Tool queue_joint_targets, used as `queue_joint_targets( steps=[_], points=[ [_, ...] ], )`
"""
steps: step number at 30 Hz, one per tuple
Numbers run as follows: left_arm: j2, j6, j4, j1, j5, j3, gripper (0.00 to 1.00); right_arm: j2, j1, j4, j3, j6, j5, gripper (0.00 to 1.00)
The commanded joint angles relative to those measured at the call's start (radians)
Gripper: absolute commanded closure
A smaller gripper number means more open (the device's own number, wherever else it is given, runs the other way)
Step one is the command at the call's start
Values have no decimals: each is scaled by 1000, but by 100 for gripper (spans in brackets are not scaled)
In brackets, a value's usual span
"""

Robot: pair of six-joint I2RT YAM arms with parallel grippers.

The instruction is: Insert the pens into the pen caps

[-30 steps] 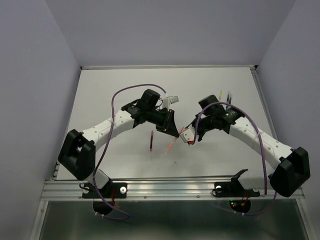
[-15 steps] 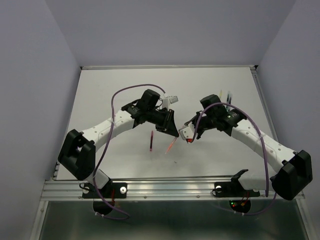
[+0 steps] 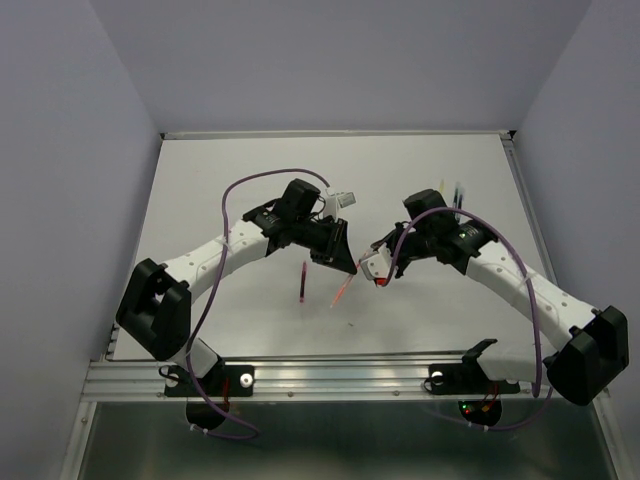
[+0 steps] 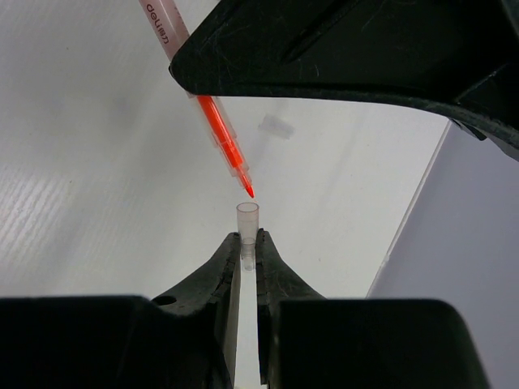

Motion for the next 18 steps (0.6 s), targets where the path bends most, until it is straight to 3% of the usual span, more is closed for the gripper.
queue_joint_targets(
  steps=[1,18],
  points=[
    [-2,16,-6,-6,16,4,100,-26,8,40,-2,9,-14,99],
    [22,36,-16,-6,29,25,100,-30,8,22,-10,-20,-63,98]
  ],
)
